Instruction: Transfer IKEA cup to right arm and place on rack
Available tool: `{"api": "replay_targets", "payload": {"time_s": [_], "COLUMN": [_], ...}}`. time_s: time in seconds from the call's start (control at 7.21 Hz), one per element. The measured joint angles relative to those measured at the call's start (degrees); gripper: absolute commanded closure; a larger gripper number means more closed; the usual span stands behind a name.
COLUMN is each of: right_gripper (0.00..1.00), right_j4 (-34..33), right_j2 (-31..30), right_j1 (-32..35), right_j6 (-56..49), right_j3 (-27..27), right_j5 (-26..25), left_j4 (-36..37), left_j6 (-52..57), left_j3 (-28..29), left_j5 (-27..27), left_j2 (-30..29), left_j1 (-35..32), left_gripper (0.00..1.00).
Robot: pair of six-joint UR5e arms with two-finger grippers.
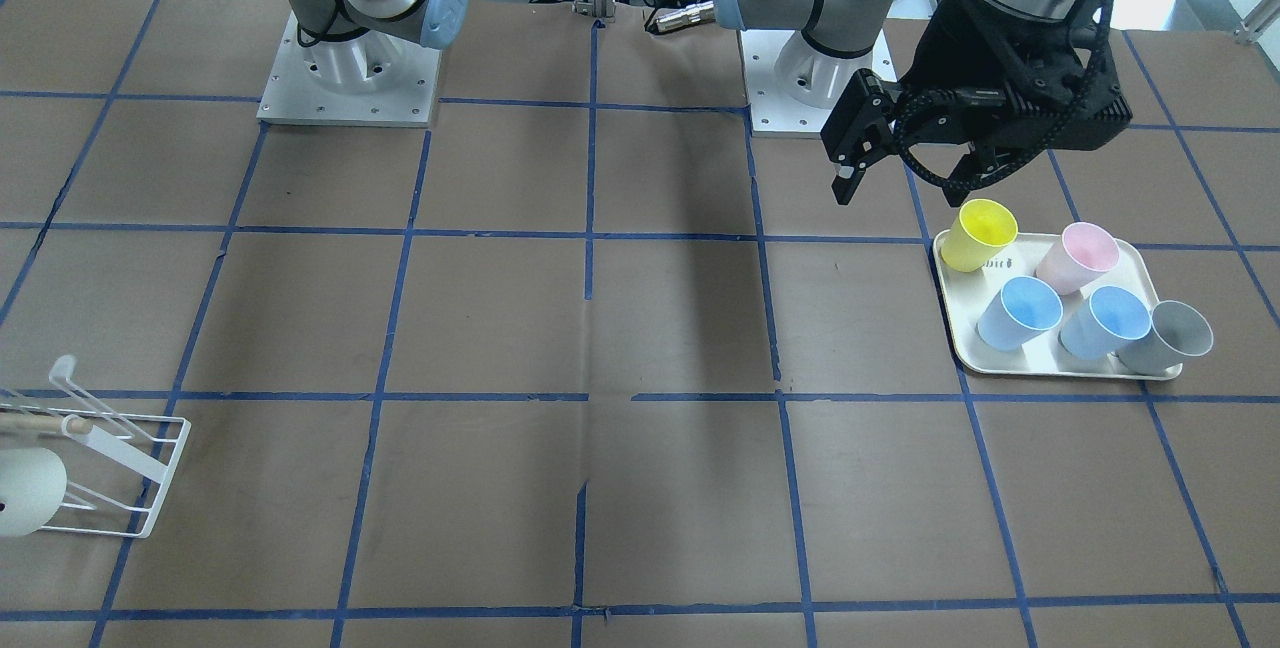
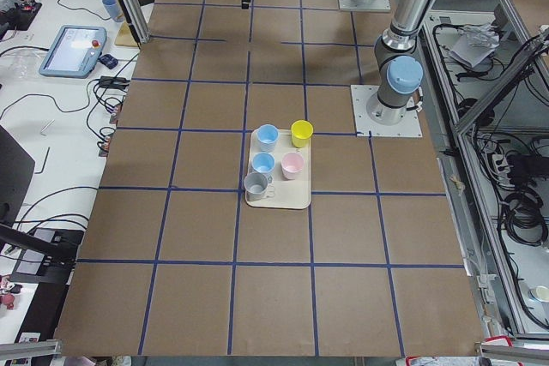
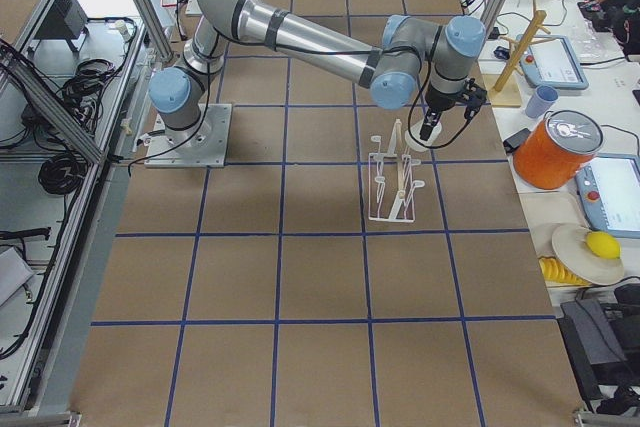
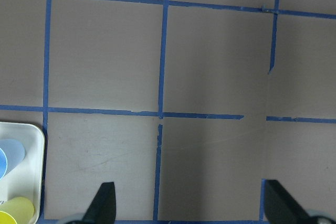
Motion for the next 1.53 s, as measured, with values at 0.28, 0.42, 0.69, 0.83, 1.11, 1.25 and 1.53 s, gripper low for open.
{"api": "replay_targets", "payload": {"time_s": [0.28,0.42,0.69,0.83,1.11,1.25,1.53], "right_gripper": [0.54,0.12,0.0,0.0,0.0,0.0,0.0], "right_j4": [-0.11,-0.33,-0.55,-0.22,0.09,0.27,0.62], "right_j2": [0.06,0.07,0.08,0.08,-0.08,-0.37,-1.27], "right_j1": [-0.02,-0.05,-0.08,-0.12,-0.16,-0.17,-0.17], "right_j6": [-0.2,-0.25,-0.06,0.1,0.1,-0.13,-0.37], "right_j3": [0.31,0.33,0.35,0.35,0.19,-0.25,-0.72], "right_j5": [-0.08,-0.06,0.02,0.0,-0.02,-0.01,-0.47], "left_j4": [0.0,0.0,0.0,0.0,0.0,0.0,0.0], "left_j6": [0.0,0.01,0.0,-0.02,0.01,0.02,0.02], "left_j3": [0.0,-0.02,-0.08,-0.08,-0.12,-0.17,-0.33], "left_j5": [-0.08,-0.13,-0.17,-0.17,-0.18,-0.17,-0.18], "left_j2": [0.02,0.04,0.05,0.05,0.05,0.08,0.18], "left_j1": [0.0,0.0,0.0,0.0,0.0,0.0,0.0], "left_gripper": [0.0,0.0,0.0,0.0,0.0,0.0,0.0]}}
